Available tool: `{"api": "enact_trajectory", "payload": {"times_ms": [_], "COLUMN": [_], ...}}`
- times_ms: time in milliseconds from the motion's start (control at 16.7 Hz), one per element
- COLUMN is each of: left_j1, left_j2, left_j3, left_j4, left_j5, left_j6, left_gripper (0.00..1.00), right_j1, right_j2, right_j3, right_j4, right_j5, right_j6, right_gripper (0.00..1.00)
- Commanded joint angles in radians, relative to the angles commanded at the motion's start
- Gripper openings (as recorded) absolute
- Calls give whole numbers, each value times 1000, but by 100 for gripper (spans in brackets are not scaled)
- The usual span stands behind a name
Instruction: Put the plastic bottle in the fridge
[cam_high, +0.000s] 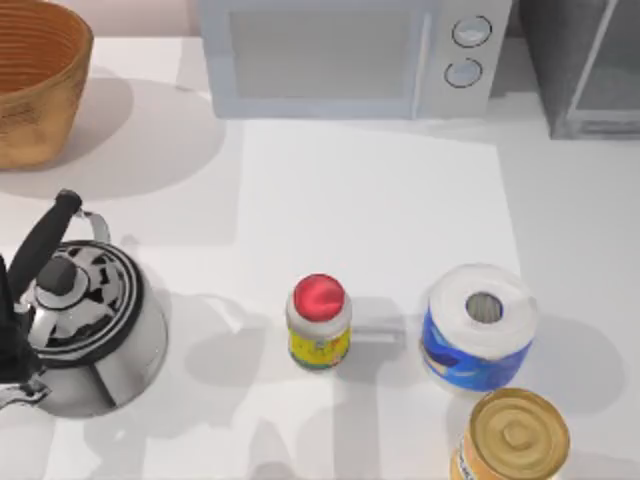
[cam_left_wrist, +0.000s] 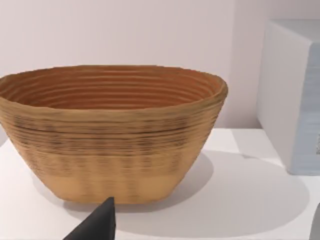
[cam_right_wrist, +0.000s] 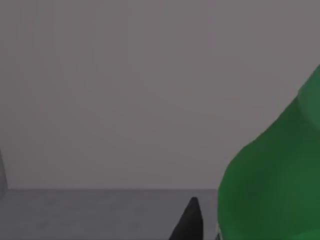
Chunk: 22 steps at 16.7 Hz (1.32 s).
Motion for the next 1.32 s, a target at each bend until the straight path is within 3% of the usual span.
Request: {"api": "enact_trajectory", "payload": {"times_ms": [180, 960, 1320], "left_j1": [0, 0, 0], "left_j2": [0, 0, 0], "left_j3": [0, 0, 0], "left_j4": [0, 0, 0], "left_j5": [0, 0, 0], "left_j6": [0, 0, 0], "left_gripper": [100, 100, 100], "right_j1": [0, 0, 0], "right_j2": [0, 0, 0], "right_j3": [0, 0, 0], "right_j4": [0, 0, 0], "right_j5": [0, 0, 0], "right_j6": [0, 0, 0], "right_gripper": [1, 98, 100]}}
